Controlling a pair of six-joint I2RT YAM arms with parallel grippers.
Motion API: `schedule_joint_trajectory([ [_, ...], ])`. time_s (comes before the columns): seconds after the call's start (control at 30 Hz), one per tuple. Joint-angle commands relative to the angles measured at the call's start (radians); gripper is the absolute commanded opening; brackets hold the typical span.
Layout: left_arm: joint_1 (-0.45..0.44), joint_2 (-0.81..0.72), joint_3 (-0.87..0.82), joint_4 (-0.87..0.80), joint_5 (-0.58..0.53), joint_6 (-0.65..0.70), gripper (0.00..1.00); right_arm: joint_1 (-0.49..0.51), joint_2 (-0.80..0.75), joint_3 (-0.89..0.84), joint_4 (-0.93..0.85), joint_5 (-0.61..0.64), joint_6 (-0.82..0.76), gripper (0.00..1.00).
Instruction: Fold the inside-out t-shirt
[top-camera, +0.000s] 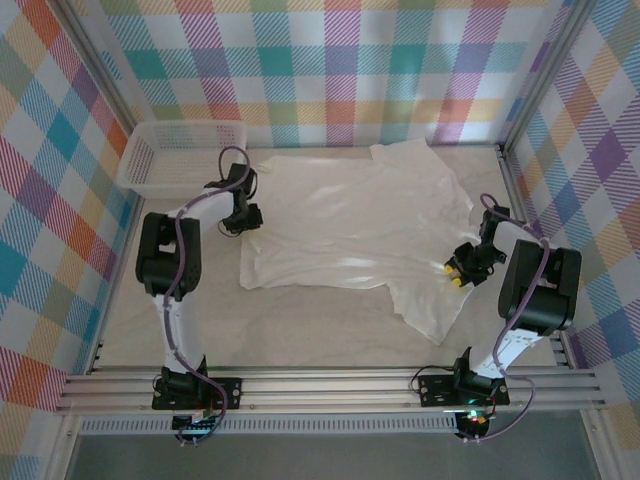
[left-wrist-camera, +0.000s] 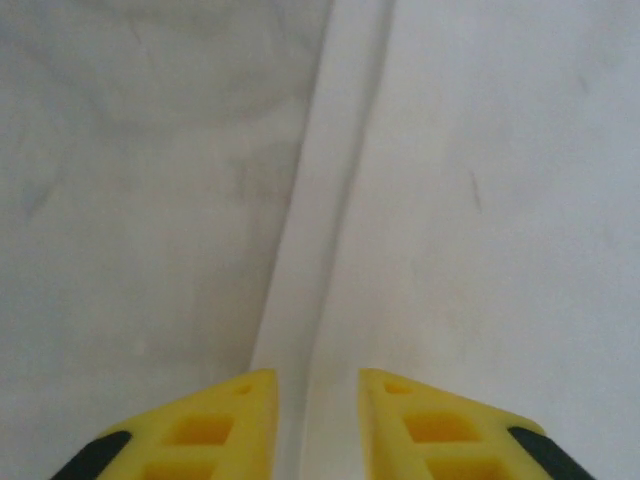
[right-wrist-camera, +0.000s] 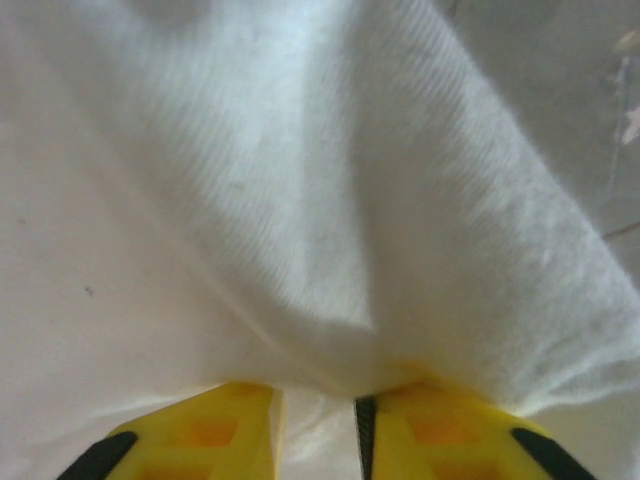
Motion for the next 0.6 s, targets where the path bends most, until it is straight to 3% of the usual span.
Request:
schedule_joint_trajectory([
  [0.0, -0.032, -0.222, -0.091, 0.069, 0.103, -0.086, 0.33, 0.022, -0.119, -0.026, -0.007, 0.068, -0.023, 0.33],
  [0.13, -0.153, -0.303, -0.138, -0.023, 0.065, -0.095, 0.31, 0.151, -0.18, -0.013, 0.014, 0.063, -0.017, 0.35],
  [0.27, -0.273, -0.266, -0.16, -0.127, -0.056, -0.126, 0.19, 0.258, -0.119, -0.019, 0.065, 0.059, 0.019, 0.32],
  [0.43, -0.289, -0.176, -0.184, -0.191, -0.128, -0.179, 0.09, 0.259, 0.001, 0.004, 0.039, 0.105, 0.012, 0.27],
  [0.57, -0.232, -0.213, -0.248, -0.18, -0.209, -0.214, 0.06, 0.233, 0.01, -0.021, 0.036, 0.148, 0.007, 0.27],
])
